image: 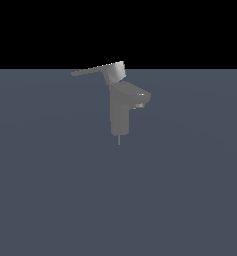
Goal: Turn on the faucet by rotating a designated handle.
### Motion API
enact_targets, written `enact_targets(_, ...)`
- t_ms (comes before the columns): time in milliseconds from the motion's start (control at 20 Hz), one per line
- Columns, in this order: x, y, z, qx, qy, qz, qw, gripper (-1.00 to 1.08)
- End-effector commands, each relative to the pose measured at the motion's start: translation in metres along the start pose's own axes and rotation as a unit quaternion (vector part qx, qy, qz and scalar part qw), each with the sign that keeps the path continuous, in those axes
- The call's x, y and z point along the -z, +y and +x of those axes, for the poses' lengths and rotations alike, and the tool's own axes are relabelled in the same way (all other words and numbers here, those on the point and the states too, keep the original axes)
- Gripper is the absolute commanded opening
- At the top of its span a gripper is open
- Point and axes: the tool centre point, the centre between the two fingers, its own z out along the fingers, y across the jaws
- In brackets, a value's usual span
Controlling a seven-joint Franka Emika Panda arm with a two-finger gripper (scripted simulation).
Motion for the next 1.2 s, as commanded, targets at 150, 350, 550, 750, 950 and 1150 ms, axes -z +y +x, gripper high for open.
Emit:
enact_targets(150, -0.001, -0.010, 0.027, -0.052, -0.003, -0.015, 0.9985, -1.00)
enact_targets(350, -0.004, -0.020, 0.050, -0.093, -0.004, -0.025, 0.9953, -1.00)
enact_targets(550, -0.009, -0.030, 0.072, -0.133, -0.004, -0.034, 0.9905, -1.00)
enact_targets(750, -0.015, -0.041, 0.094, -0.171, -0.003, -0.042, 0.9843, -1.00)
enact_targets(950, -0.023, -0.053, 0.116, -0.209, -0.003, -0.048, 0.9767, -1.00)
enact_targets(1150, -0.033, -0.066, 0.137, -0.246, -0.002, -0.052, 0.9679, -1.00)
